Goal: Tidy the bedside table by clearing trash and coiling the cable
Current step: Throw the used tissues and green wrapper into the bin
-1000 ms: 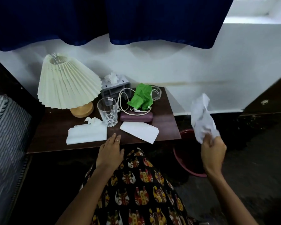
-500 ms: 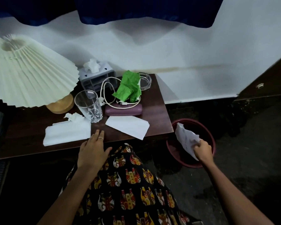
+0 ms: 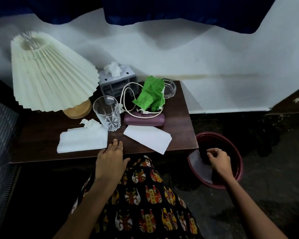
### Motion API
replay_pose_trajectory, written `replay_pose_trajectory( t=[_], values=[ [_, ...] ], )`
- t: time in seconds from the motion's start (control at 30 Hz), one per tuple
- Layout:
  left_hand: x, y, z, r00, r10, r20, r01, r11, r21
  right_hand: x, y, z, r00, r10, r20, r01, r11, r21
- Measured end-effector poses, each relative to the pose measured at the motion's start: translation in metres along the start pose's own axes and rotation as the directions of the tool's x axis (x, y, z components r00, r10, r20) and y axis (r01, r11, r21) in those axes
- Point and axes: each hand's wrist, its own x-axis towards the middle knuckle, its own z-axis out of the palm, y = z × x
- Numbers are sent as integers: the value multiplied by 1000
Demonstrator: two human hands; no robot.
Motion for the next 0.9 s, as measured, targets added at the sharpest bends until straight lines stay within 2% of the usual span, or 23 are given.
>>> replay_pose_trajectory(
  t=[0.13, 0.37, 0.43, 0.57, 0.7, 0.9],
  values=[
    [-3, -2, -1, 1000, 16, 26, -16, 1000, -16, -10, -32, -11, 991, -99, -85, 104, 993, 58],
    [-6, -3, -2, 999, 20, 47, -16, 997, -77, -20, -110, -23, 917, -371, -147, 376, 927, 6],
    [-6, -3, -1, 998, 22, 55, -17, 996, -89, -17, -139, -18, 888, -441, -130, 445, 895, 2],
    [-5, -5, 0, 998, 29, 54, -23, 994, -104, -4, -195, 3, 837, -547, 4, 547, 837, 9],
    [-5, -7, 2, 998, 40, 43, -35, 994, -108, 16, -236, 24, 834, -545, 85, 551, 832, -60],
    [-4, -8, 3, 998, 62, 31, -57, 991, -125, 29, -269, 40, 921, -331, 204, 358, 927, -110]
  ],
)
